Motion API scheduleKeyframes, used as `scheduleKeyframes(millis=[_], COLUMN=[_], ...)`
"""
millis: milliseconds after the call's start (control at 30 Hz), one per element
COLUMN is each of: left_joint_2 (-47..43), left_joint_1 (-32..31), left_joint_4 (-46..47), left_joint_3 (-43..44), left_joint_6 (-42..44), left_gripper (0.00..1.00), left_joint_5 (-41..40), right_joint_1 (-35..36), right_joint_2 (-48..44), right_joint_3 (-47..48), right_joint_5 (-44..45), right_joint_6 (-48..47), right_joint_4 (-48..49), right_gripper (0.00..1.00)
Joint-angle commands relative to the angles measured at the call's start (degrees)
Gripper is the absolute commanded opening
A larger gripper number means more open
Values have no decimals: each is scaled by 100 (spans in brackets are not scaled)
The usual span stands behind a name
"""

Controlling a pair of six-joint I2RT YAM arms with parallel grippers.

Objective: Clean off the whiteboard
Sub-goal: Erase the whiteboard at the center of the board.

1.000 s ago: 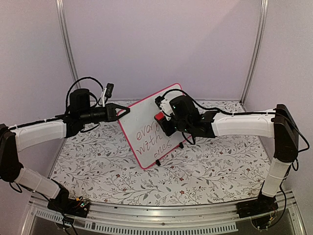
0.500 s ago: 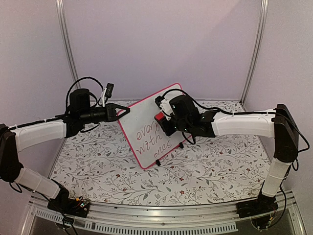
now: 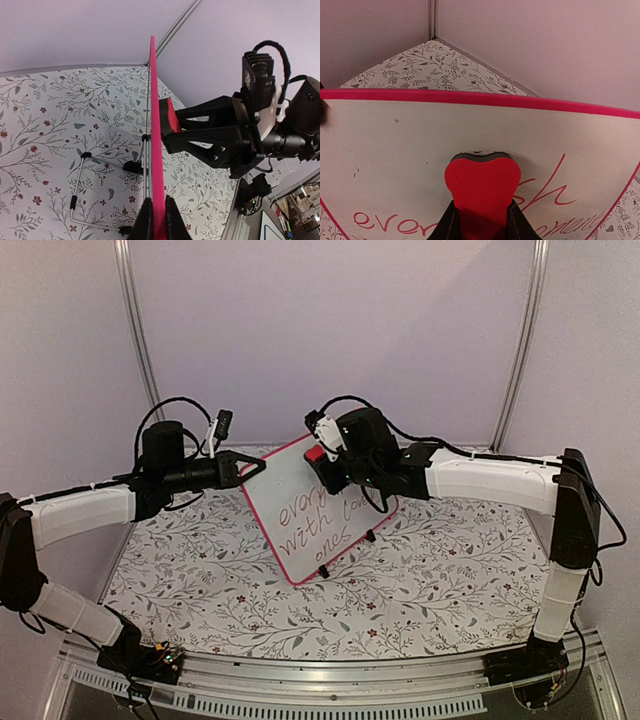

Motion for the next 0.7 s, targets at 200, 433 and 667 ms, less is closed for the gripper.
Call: scheduleKeyframes(millis=[200, 433, 667], left_joint_2=[-112, -127, -118], left_joint_1=[-146, -145, -142], left_joint_4=[107, 106, 106], left_joint_3=[-55, -50, -50], left_joint_6=[-96, -88, -100], left_gripper=[0, 0, 0], left_joint_5=[556, 556, 555], right_joint_1=[-154, -239, -241], right_joint_2=[305, 123, -74], right_joint_3=[507, -77, -750], right_joint_5=[71, -12, -103], right_joint_6=[-237, -179, -57], right_joint_4=[-33, 97, 258], right_gripper=[26, 25, 25])
